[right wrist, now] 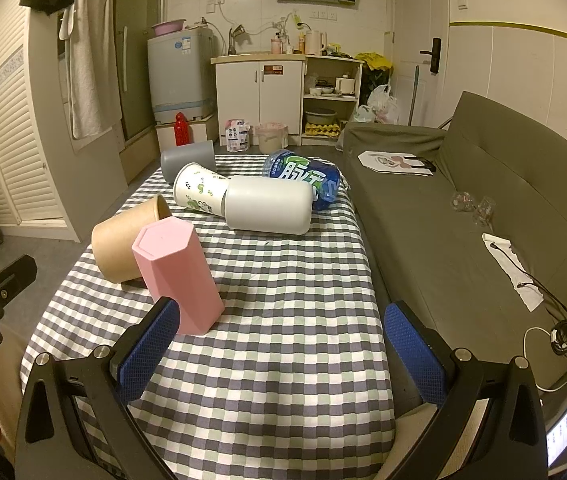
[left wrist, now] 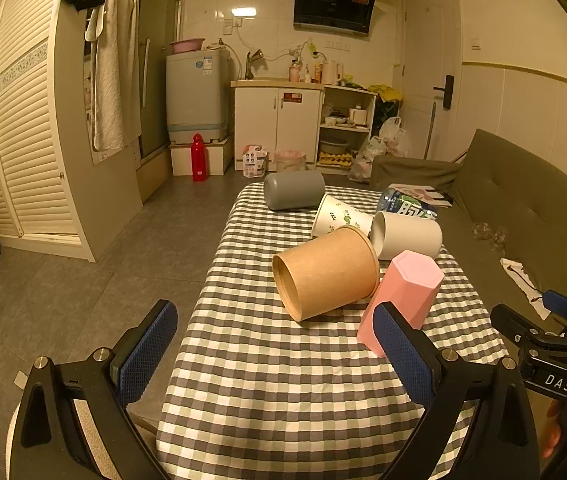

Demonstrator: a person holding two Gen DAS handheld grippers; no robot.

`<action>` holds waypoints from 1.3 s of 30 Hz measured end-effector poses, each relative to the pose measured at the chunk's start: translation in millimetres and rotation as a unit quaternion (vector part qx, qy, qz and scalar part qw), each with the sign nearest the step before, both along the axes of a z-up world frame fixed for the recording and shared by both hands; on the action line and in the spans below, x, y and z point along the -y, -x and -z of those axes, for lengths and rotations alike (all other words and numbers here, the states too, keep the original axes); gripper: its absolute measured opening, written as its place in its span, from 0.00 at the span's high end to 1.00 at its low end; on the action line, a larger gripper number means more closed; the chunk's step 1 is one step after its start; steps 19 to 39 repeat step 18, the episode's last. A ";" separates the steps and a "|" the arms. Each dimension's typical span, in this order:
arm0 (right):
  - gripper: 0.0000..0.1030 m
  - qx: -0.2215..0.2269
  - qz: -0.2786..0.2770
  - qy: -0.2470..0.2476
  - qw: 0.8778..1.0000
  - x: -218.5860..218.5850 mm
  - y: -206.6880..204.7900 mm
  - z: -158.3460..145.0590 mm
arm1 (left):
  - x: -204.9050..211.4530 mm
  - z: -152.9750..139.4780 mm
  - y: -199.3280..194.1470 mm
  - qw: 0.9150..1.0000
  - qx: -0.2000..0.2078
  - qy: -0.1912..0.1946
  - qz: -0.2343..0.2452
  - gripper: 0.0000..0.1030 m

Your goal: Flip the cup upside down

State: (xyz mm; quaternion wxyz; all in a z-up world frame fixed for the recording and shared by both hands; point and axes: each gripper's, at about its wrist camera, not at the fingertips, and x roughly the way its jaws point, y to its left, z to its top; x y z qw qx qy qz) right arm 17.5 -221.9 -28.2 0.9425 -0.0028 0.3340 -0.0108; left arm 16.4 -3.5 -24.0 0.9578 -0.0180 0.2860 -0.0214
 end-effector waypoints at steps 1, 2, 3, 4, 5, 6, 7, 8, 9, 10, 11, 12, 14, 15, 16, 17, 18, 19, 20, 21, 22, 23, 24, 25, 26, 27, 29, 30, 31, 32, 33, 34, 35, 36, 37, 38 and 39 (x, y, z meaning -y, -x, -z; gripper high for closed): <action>0.00 0.000 0.000 0.000 1.000 0.5 0.5 0.2 | -0.1 -0.1 0.0 1.000 0.000 0.000 0.000 0.02; 0.00 -0.001 0.000 0.000 1.000 1.0 0.8 0.4 | 0.4 0.2 0.0 1.000 0.000 0.000 0.000 0.02; 0.00 -0.001 0.000 0.000 1.000 0.6 0.3 0.4 | -0.1 -0.2 -0.1 1.000 0.000 0.000 0.000 0.02; 0.00 -0.001 0.000 0.000 1.000 0.8 0.5 0.7 | 0.0 -0.1 -0.1 1.000 0.000 0.000 0.000 0.02; 0.00 -0.001 0.000 0.001 1.000 0.8 0.9 1.2 | 0.2 0.1 -0.1 1.000 0.000 0.000 0.000 0.02; 0.00 -0.002 0.000 0.000 1.000 0.2 0.3 1.2 | -0.2 -0.3 -0.2 1.000 0.000 0.000 0.000 0.02; 0.00 -0.002 0.000 0.000 1.000 0.6 0.7 1.5 | 0.4 0.3 -0.6 1.000 -0.001 0.000 0.000 0.02; 0.00 -0.002 0.000 0.001 1.000 0.7 0.9 1.6 | 0.7 0.5 -0.6 1.000 -0.001 0.000 0.000 0.02; 0.00 -0.002 0.000 0.001 1.000 0.2 0.3 1.4 | 0.5 0.2 -0.7 1.000 -0.001 0.000 0.000 0.02; 0.00 -0.002 0.000 0.001 1.000 0.6 0.7 1.7 | 0.6 0.8 -0.4 1.000 -0.001 0.000 -0.001 0.02; 0.00 -0.003 -0.001 0.001 1.000 0.7 0.8 1.9 | 0.5 0.8 -0.5 1.000 -0.001 0.000 0.000 0.02; 0.00 -0.003 0.000 0.001 1.000 -0.3 0.0 1.5 | 0.6 0.8 -0.5 1.000 -0.001 0.000 -0.001 0.02; 0.00 -0.003 0.000 0.001 1.000 -0.3 -0.1 1.5 | 0.7 1.1 0.3 1.000 0.000 -0.001 -0.001 0.02; 0.00 -0.003 0.000 0.001 1.000 -0.2 0.1 1.6 | 0.7 1.8 1.8 1.000 0.003 -0.002 -0.002 0.02; 0.00 -0.003 0.000 0.001 1.000 0.1 0.3 1.9 | 0.7 2.6 2.8 1.000 0.004 -0.003 -0.002 0.02; 0.00 -0.004 0.000 0.001 1.000 0.3 0.3 2.5 | 0.9 3.3 3.6 1.000 0.005 -0.004 -0.002 0.02; 0.00 -0.003 0.000 0.001 1.000 -0.3 -0.2 2.0 | 0.7 4.4 3.9 1.000 0.005 -0.004 -0.001 0.02; 0.00 -0.003 0.000 0.001 1.000 -0.3 -0.2 2.0 | 0.7 4.4 3.9 1.000 0.005 -0.004 -0.001 0.02; 0.00 -0.003 0.000 0.001 1.000 -0.3 -0.2 2.0 | 0.7 4.4 3.9 1.000 0.005 -0.004 -0.001 0.02; 0.00 -0.003 0.000 0.001 1.000 -0.3 -0.2 2.0 | 0.7 4.4 3.9 1.000 0.005 -0.004 -0.001 0.02; 0.00 -0.003 0.000 0.001 1.000 -0.3 -0.2 2.0 | 0.7 4.4 3.9 1.000 0.005 -0.004 -0.001 0.02; 0.00 -0.003 0.000 0.001 1.000 -0.3 -0.2 2.0 | 0.7 4.4 3.9 1.000 0.005 -0.004 -0.001 0.02; 0.00 -0.003 0.000 0.001 1.000 -0.3 -0.2 2.0 | 0.7 4.4 3.9 1.000 0.005 -0.004 -0.001 0.02; 0.00 -0.003 0.000 0.001 1.000 -0.3 -0.2 2.0 | 0.7 4.4 3.9 1.000 0.005 -0.004 -0.001 0.02; 0.00 -0.003 0.000 0.001 1.000 -0.3 -0.2 2.0 | 0.7 4.4 3.9 1.000 0.005 -0.004 -0.001 0.02; 0.00 -0.003 0.000 0.001 1.000 -0.3 -0.2 2.0 | 0.7 4.4 3.9 1.000 0.005 -0.004 -0.001 0.02; 0.00 -0.003 0.000 0.001 1.000 -0.3 -0.2 2.0 | 0.7 4.4 3.9 1.000 0.005 -0.004 -0.001 0.02; 0.00 -0.003 0.000 0.001 1.000 -0.3 -0.2 2.0 | 0.7 4.4 3.9 1.000 0.005 -0.004 -0.001 0.02; 0.00 -0.003 0.000 0.001 1.000 -0.3 -0.2 2.0 | 0.7 4.4 3.9 1.000 0.005 -0.004 -0.001 0.02; 0.00 -0.003 0.000 0.001 1.000 -0.3 -0.2 2.0 | 0.7 4.4 3.9 1.000 0.005 -0.004 -0.001 0.02; 0.00 -0.003 0.000 0.001 1.000 -0.3 -0.2 2.0 | 0.7 4.4 3.9 1.000 0.005 -0.004 -0.001 0.02; 0.00 -0.003 0.000 0.001 1.000 -0.3 -0.2 2.0 | 0.7 4.4 3.9 1.000 0.005 -0.004 -0.001 0.02; 0.00 -0.003 0.000 0.001 1.000 -0.3 -0.2 2.0 | 0.7 4.4 3.9 1.000 0.005 -0.004 -0.001 0.02; 0.00 -0.003 0.000 0.001 1.000 -0.3 -0.2 2.0 | 0.7 4.4 3.9 1.000 0.005 -0.004 -0.001 0.02; 0.00 -0.003 0.000 0.001 1.000 -0.3 -0.2 2.0 | 0.7 4.4 3.9 1.000 0.005 -0.004 -0.001 0.02; 0.00 -0.003 0.000 0.001 1.000 -0.3 -0.2 2.0 | 0.7 4.4 3.9 1.000 0.005 -0.004 -0.001 0.02; 0.00 -0.003 0.000 0.001 1.000 -0.3 -0.2 2.0 | 0.7 4.4 3.9 1.000 0.005 -0.004 -0.001 0.02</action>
